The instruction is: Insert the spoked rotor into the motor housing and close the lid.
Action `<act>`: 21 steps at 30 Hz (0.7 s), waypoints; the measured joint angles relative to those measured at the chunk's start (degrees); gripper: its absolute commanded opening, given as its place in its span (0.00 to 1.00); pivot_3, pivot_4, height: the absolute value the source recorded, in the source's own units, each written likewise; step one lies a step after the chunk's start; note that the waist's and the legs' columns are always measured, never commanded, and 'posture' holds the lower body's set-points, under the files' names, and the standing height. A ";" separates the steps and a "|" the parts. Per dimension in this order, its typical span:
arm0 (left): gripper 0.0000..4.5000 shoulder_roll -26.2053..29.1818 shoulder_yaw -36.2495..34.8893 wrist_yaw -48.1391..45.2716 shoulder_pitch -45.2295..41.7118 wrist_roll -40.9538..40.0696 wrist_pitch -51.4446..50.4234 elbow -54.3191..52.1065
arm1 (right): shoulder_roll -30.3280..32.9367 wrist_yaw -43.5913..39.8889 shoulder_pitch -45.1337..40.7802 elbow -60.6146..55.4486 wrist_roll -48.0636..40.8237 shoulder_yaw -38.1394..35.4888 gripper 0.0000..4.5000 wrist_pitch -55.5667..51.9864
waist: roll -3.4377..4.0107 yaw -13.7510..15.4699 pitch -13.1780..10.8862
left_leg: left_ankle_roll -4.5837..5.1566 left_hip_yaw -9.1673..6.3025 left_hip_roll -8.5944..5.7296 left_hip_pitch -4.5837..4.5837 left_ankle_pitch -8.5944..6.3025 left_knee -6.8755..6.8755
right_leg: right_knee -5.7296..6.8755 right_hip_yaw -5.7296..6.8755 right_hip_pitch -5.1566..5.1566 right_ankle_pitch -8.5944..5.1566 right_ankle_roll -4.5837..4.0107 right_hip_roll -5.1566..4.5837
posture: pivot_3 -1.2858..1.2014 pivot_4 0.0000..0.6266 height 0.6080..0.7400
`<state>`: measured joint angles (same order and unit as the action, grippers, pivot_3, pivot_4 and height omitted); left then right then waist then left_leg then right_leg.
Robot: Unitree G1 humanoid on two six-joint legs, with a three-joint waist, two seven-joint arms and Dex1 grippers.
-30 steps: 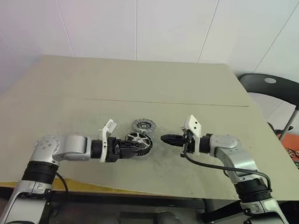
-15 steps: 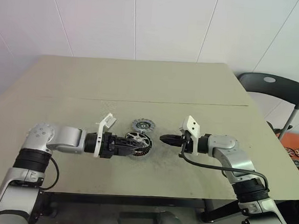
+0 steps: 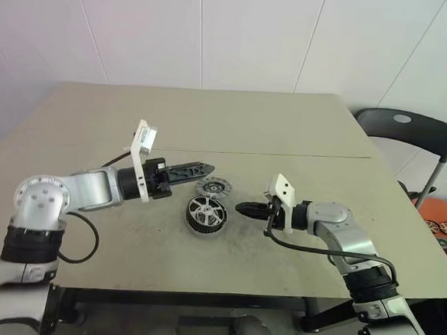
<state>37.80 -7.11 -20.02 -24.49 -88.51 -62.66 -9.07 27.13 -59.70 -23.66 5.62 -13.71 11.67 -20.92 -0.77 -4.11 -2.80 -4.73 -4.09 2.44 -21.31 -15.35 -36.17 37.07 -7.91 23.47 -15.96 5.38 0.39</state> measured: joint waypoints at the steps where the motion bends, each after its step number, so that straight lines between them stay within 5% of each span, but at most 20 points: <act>1: 0.75 0.82 -0.44 -3.06 1.00 3.40 2.02 -1.74 | 0.01 0.12 0.00 0.07 0.01 0.00 0.00 0.00 | 0.00 0.02 0.00 | 0.00 0.00 0.00 0.00 0.00 0.00 | -0.02 0.00 0.00 -0.01 -0.01 0.00 | 0.52 0.00 1.00; 5: 0.57 1.79 -1.55 -9.67 4.02 16.47 11.41 -4.69 | -0.04 0.33 0.00 0.22 0.03 0.02 0.00 0.00 | 0.00 0.07 0.00 | 0.00 0.01 0.00 0.01 0.00 -0.09 | -0.06 0.00 -0.07 -0.16 0.12 0.00 | 0.52 0.00 1.00; 12: 0.04 2.73 -0.45 -18.31 16.48 33.05 23.86 -11.65 | 0.00 0.08 -0.08 0.70 0.09 0.41 0.00 0.03 | 0.00 -0.09 -0.01 | 0.01 0.04 0.02 0.07 -0.01 -0.02 | -0.04 -0.03 -0.08 -0.15 0.12 -0.01 | 0.52 0.00 1.00; 21: 0.01 -1.93 2.45 -26.02 32.21 47.36 36.12 -8.25 | 0.20 -0.41 -0.22 1.75 0.15 0.47 0.00 0.10 | -0.02 0.27 -0.03 | 0.02 0.05 0.03 0.05 0.00 -0.21 | -0.01 -0.03 -0.14 -0.18 0.11 -0.02 | 0.52 0.00 1.00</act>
<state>35.87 -4.66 -46.04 7.72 -41.15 -26.53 -17.31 27.33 -60.11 -23.88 7.37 -13.56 12.14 -20.82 -0.79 -3.84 -2.83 -4.71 -4.04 2.47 -21.25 -15.35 -36.38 37.06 -7.94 23.33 -16.14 5.48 0.37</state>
